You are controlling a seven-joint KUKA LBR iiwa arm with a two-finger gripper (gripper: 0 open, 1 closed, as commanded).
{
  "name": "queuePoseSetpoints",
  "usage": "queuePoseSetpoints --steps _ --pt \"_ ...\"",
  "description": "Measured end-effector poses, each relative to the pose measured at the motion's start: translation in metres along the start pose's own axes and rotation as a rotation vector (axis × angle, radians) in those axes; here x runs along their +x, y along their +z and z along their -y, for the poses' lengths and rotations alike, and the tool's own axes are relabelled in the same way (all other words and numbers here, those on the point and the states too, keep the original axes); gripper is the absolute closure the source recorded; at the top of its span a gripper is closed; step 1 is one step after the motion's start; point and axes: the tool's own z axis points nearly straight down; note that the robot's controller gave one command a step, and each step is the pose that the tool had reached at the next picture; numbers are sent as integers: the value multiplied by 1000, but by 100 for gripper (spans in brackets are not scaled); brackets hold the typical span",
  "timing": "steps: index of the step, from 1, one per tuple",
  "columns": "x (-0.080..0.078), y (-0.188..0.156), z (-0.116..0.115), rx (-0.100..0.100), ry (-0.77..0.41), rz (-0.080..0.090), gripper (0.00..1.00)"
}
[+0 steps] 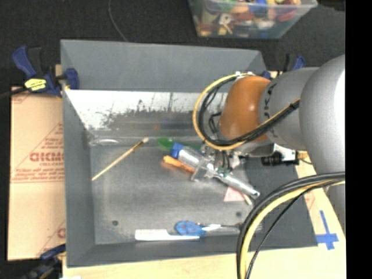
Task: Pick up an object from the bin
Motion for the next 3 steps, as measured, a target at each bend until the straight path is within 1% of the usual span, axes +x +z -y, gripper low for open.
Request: queuePoseSetpoints --steps 2,3 --pt "-1 -23 0 -1 -3 3 100" --pt "-2 -70 0 1 -6 -4 100"
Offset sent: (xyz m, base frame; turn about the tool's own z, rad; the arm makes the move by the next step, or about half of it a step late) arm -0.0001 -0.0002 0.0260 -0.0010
